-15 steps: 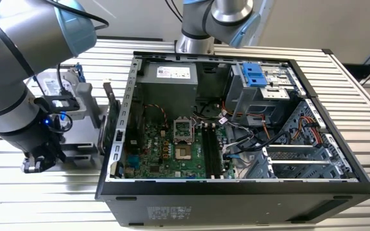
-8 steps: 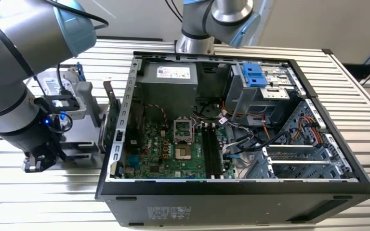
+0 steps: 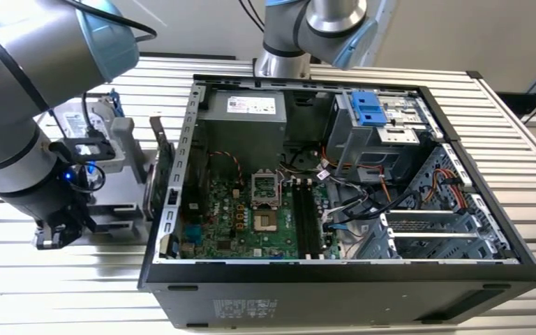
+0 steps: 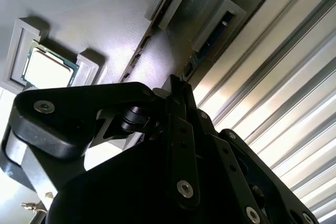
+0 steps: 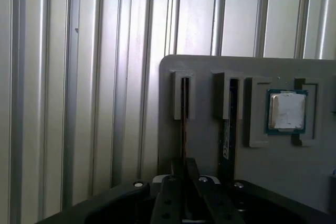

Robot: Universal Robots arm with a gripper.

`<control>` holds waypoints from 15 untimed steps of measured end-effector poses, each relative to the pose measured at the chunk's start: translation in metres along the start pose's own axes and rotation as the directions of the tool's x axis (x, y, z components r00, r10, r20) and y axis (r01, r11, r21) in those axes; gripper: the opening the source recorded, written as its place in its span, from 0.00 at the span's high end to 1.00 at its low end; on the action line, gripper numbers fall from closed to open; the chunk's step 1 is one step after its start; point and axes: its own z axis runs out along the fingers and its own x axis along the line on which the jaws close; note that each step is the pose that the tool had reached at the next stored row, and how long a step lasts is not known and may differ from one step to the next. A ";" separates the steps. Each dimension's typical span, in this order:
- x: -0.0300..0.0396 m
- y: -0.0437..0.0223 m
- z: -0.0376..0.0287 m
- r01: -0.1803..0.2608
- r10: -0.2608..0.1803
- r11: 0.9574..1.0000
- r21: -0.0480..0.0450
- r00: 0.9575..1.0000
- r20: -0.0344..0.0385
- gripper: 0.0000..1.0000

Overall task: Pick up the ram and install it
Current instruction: 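Pick up the ram and move it above insertion slot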

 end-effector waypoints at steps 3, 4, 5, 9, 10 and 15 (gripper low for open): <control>0.0000 0.0000 0.0000 0.000 0.000 1.000 0.000 1.000 0.003 1.00; -0.0001 0.0000 -0.0003 0.000 0.000 1.000 0.000 1.000 0.004 1.00; -0.0001 0.0000 -0.0012 0.000 0.000 1.000 0.000 1.000 0.003 1.00; -0.0008 0.0000 -0.0062 0.000 0.000 1.000 0.000 1.000 0.003 1.00; -0.0009 0.0000 -0.0075 0.000 0.000 1.000 0.000 1.000 0.003 1.00; -0.0018 -0.0001 -0.0150 0.000 0.000 1.000 0.000 1.000 0.003 1.00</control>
